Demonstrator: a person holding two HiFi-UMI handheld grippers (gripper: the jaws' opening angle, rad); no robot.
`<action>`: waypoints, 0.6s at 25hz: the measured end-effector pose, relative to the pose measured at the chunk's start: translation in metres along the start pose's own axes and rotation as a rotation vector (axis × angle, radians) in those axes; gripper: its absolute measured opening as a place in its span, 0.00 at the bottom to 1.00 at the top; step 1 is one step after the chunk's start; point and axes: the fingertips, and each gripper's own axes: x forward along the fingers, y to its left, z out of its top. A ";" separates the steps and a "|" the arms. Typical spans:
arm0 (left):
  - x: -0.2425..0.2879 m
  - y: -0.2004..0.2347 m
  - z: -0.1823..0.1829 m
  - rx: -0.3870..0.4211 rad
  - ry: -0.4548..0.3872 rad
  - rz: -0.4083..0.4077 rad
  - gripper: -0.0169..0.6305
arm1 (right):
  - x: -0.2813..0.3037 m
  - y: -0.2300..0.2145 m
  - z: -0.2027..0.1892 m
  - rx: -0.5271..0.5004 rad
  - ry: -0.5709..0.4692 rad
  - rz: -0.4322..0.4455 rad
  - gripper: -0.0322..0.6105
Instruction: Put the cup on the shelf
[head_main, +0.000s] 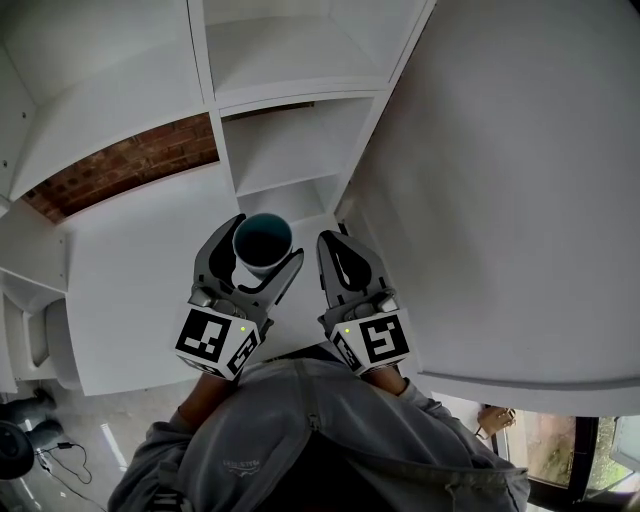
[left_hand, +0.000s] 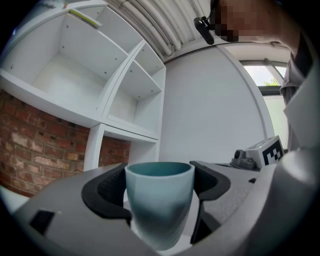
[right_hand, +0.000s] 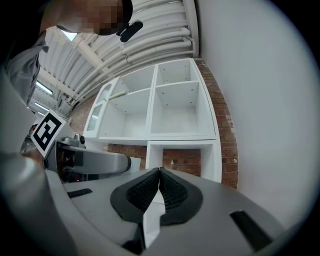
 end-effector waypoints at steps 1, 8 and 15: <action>0.003 0.000 0.002 -0.001 -0.004 0.008 0.63 | 0.002 -0.003 0.002 -0.002 0.000 0.009 0.09; 0.018 0.001 0.015 -0.012 -0.028 0.062 0.63 | 0.011 -0.020 0.012 -0.003 -0.022 0.066 0.09; 0.027 0.000 0.038 -0.014 -0.047 0.065 0.63 | 0.019 -0.026 0.024 -0.008 -0.053 0.122 0.09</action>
